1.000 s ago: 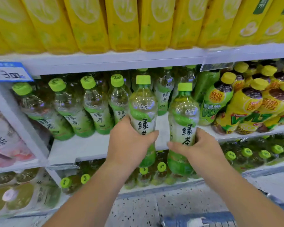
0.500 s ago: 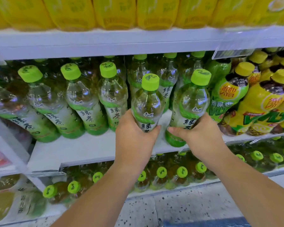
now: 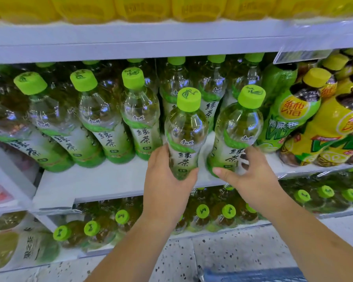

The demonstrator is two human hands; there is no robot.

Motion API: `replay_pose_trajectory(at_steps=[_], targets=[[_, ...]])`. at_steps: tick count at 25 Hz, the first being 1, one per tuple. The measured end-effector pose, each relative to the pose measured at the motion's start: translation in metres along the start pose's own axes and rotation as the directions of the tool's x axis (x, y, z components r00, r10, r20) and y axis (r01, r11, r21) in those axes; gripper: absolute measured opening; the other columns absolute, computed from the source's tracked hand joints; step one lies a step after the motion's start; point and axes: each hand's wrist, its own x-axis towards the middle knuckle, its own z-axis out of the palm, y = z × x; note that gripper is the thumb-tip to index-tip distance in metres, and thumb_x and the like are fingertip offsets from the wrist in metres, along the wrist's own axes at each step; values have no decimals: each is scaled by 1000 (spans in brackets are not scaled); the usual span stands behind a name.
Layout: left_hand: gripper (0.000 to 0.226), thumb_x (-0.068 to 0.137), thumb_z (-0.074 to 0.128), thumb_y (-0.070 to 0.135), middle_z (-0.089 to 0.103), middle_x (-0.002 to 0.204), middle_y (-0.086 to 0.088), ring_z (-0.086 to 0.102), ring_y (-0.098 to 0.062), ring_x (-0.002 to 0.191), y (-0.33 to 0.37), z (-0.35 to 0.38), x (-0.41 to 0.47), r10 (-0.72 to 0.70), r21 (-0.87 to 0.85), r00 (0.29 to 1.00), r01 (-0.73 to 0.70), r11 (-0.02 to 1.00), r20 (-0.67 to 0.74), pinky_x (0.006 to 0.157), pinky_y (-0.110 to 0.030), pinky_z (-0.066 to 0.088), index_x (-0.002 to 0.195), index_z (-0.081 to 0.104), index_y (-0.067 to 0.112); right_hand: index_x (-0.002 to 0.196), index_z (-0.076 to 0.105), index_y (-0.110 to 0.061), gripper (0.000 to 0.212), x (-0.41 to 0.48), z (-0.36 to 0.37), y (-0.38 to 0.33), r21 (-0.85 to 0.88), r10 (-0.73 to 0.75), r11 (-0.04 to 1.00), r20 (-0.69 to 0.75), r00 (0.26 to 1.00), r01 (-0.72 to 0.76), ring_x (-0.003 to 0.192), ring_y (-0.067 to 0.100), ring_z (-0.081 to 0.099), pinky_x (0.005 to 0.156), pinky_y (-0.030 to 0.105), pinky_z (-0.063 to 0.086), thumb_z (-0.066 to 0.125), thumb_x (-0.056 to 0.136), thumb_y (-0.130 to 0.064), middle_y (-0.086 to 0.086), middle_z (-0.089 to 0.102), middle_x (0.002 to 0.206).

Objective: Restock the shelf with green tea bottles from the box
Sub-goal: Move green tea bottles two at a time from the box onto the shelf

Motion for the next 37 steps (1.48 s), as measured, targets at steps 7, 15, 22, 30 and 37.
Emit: replay_pose_trajectory(at_steps=[7,15,22,30,37], targets=[[58,76,85,46,66,103,9,62,0,93,-22,0,-5,-222,8,969,224,975,-107,76,-9,43,124,68,18,111,60,-41,37,0,8,17,-71,-32,997,-62,998,28,98,-15,55,77,5,36,82,82,-37,-30,64,103],[68,74,72,72,67,102,13,55,-8,84,-11,7,15,-291,216,949,312,925,-124,71,-27,40,122,70,23,113,64,-40,30,21,18,10,-78,-34,996,-47,998,31,84,-17,57,66,-1,40,78,87,-34,-32,64,95],[62,71,62,84,64,64,11,57,-11,60,-6,14,29,-368,333,917,399,854,-153,52,-26,36,65,64,23,118,65,-31,30,35,27,8,-54,-124,991,-16,992,123,84,-24,51,70,-6,34,74,91,-22,-29,65,98],[64,68,58,89,64,66,11,59,-20,63,-6,20,30,-345,393,916,399,828,-202,55,-30,39,67,62,25,135,59,-32,44,40,34,20,-58,-68,996,-11,998,67,116,16,52,91,26,42,70,93,-35,-5,66,121],[60,69,62,87,63,66,13,50,-10,59,-5,23,32,-382,323,894,441,837,-232,52,-27,30,69,63,27,134,58,-32,46,40,38,21,-88,-76,994,-42,996,72,121,23,54,102,46,47,68,91,-45,-9,68,121]])
